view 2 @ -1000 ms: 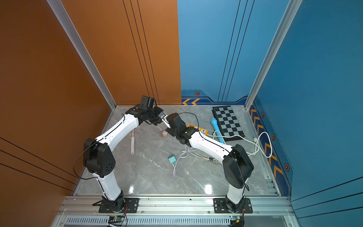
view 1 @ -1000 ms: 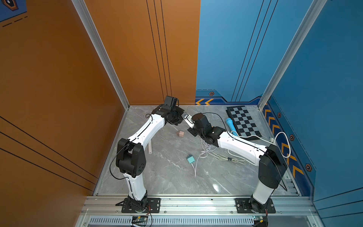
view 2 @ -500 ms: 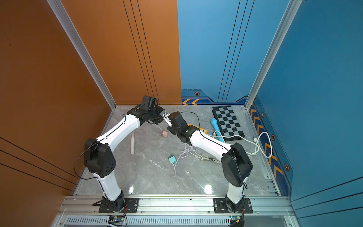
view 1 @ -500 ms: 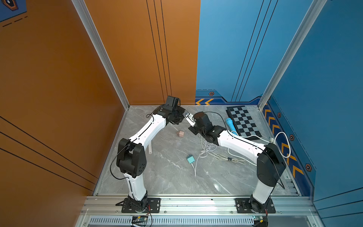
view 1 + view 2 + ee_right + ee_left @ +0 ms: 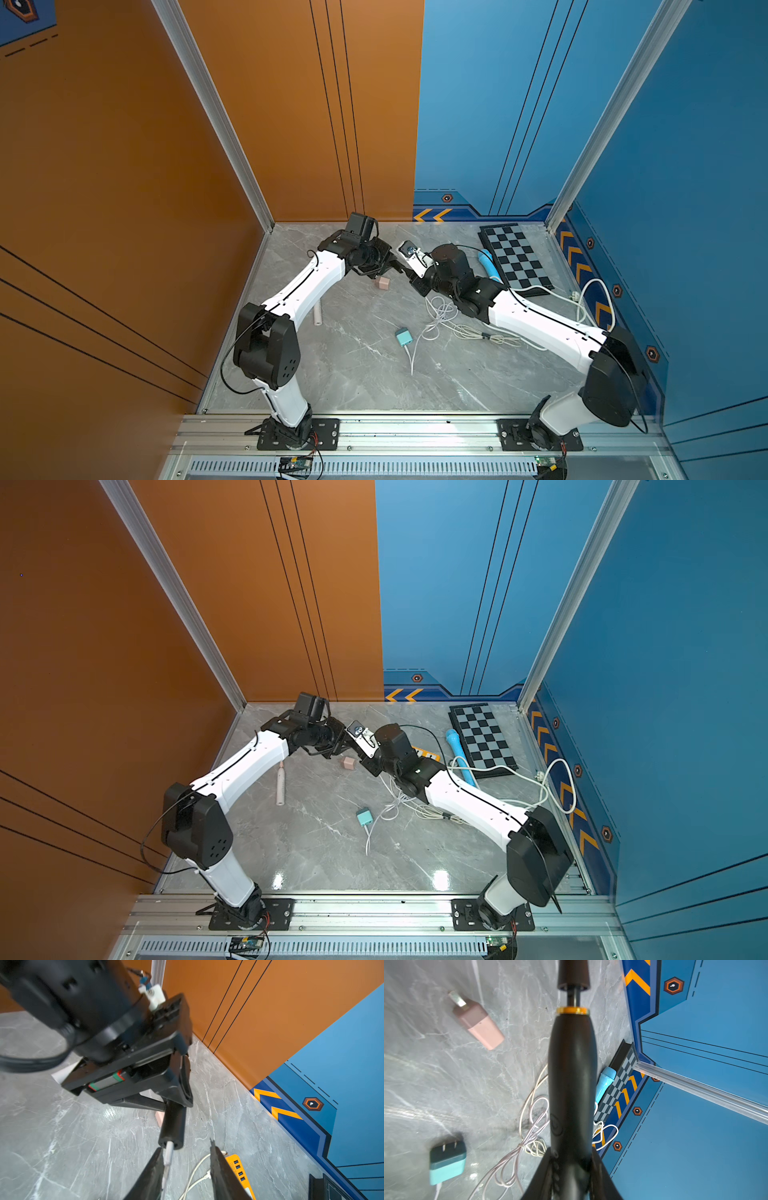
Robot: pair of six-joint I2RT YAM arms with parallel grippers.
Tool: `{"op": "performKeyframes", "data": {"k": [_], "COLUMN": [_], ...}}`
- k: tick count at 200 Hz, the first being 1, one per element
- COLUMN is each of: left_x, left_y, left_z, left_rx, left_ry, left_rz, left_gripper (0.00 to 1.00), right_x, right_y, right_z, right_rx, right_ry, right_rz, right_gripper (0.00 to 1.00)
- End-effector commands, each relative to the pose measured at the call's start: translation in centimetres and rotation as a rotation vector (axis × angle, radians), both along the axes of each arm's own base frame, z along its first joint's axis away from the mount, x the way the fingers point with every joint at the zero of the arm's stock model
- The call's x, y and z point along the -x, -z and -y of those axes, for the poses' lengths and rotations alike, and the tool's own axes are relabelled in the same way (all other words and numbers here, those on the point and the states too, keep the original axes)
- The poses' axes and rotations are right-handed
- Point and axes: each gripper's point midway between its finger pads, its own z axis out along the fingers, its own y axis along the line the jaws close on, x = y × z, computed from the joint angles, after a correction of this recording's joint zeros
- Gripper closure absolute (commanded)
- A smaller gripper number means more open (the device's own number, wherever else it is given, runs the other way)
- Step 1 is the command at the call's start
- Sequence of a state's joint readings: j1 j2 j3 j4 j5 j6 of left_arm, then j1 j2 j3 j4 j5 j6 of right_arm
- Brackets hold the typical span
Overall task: Charge the electric toothbrush
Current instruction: Insert the charging cable into the electric toothbrush, then place the electric toothbrush at the center of the board.
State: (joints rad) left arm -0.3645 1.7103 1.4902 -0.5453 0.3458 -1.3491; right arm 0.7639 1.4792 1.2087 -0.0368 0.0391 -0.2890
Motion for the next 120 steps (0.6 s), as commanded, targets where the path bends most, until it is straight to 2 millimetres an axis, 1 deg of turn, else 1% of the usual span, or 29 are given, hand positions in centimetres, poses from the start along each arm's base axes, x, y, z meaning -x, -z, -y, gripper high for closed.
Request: {"op": "performKeyframes", "data": {"k": [1,14,27,46,56,63,69,79,93,108,120], "left_x": [0.9,1.3,2.0,3.5,4.3,4.8,5.2,5.5,5.7,6.3,6.5], "left_y": [1.5,2.6,4.0,6.7,8.1,9.1,10.0,11.3,13.1,15.2,16.4], "left_z": [-4.2,-6.9,-9.6,-13.4,-15.0,-15.8,-16.2,-16.4,-16.0,-15.6,-15.2], "left_rx": [-0.082,-0.154,-0.231,-0.357,-0.421,-0.453,-0.471,-0.484,-0.490,-0.500,-0.503], "left_ry": [-0.050,-0.103,-0.149,-0.194,-0.203,-0.201,-0.192,-0.168,-0.114,-0.073,-0.045], "left_rz": [-0.022,-0.023,-0.035,-0.085,-0.117,-0.139,-0.162,-0.194,-0.242,-0.311,-0.342], "left_gripper": [1.00,1.00,1.00,1.00,1.00,1.00,1.00,1.00,1.00,1.00,1.00], "right_x": [1.9,2.0,1.3,0.0,-0.4,-0.6,-0.6,-0.6,-0.4,-0.3,-0.2], "right_y": [-3.0,-3.8,-4.0,-3.1,-2.4,-2.0,-1.8,-1.4,-1.2,-0.9,-0.8], "right_z": [1.1,2.0,3.0,4.0,4.2,4.1,4.0,3.8,3.6,3.7,4.0], "right_rx": [-0.112,-0.159,-0.198,-0.197,-0.182,-0.175,-0.170,-0.171,-0.176,-0.176,-0.171], "right_ry": [-0.008,0.028,0.088,0.176,0.201,0.206,0.206,0.201,0.190,0.196,0.202], "right_rz": [-0.004,-0.020,-0.052,-0.111,-0.138,-0.151,-0.160,-0.171,-0.182,-0.191,-0.193], "right_gripper": [0.54,0.48,0.44,0.44,0.44,0.44,0.44,0.44,0.43,0.43,0.43]}}
